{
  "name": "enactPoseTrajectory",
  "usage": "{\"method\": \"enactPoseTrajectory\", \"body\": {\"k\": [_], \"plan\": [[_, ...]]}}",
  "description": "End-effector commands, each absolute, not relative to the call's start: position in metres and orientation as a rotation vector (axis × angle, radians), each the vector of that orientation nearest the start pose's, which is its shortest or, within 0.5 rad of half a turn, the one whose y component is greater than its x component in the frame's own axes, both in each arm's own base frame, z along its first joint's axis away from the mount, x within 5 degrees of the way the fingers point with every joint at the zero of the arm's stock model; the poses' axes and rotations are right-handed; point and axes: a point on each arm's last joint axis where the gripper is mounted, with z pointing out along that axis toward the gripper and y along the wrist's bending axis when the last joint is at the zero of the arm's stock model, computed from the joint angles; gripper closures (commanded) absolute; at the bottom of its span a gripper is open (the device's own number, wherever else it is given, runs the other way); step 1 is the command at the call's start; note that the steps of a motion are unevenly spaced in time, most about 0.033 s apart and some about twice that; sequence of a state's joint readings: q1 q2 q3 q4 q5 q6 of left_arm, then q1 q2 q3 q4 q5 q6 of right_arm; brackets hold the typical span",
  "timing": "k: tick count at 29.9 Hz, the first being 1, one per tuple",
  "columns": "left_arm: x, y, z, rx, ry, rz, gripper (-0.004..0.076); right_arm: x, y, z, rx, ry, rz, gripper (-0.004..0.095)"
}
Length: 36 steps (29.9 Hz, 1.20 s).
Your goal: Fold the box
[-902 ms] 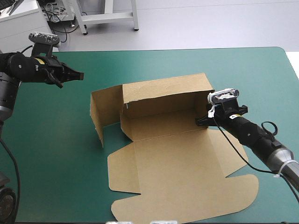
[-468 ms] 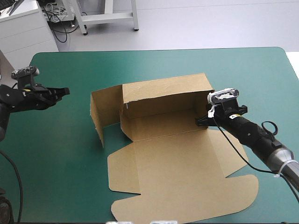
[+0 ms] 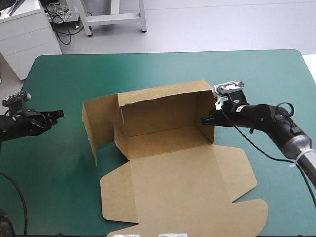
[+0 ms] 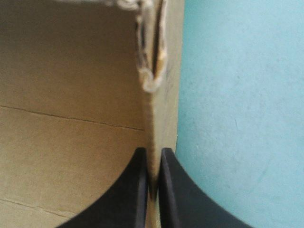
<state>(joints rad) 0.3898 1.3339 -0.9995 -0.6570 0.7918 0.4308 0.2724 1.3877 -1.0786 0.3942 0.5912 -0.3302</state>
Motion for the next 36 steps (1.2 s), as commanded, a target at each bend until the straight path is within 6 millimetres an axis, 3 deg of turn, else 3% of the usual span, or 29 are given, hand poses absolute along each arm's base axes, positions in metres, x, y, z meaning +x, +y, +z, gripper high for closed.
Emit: {"method": "enactPoseTrajectory", "body": {"k": [1, 6, 9, 14, 19, 29, 36], "plan": [[0.264, 0.064, 0.32, -0.383, 2.264, -0.431, 0.0756, 0.282, 0.089, 0.362, -0.295, 2.311, 0.334, 0.0929], [0.267, 0.066, 0.323, -0.466, 2.208, -0.461, 0.0756, 0.275, 0.082, 0.399, -0.287, 2.349, 0.26, 0.0929], [0.266, 0.065, 0.323, -0.462, 2.217, -0.469, 0.0756, 0.27, 0.081, 0.402, -0.253, 2.415, 0.277, 0.0929], [0.266, 0.064, 0.323, -0.461, 2.222, -0.481, 0.0756, 0.262, 0.083, 0.388, -0.227, 2.611, 0.311, 0.093], [0.266, 0.064, 0.323, -0.469, 2.213, -0.488, 0.0756, 0.269, 0.085, 0.377, -0.235, 2.666, 0.308, 0.093], [0.265, 0.062, 0.323, -0.462, 2.23, -0.516, 0.0756, 0.319, 0.094, 0.33, -0.236, 2.733, 0.224, 0.093], [0.265, 0.061, 0.322, -0.458, 2.239, -0.525, 0.0756, 0.354, 0.097, 0.315, -0.264, 2.741, 0.126, 0.093]]}}
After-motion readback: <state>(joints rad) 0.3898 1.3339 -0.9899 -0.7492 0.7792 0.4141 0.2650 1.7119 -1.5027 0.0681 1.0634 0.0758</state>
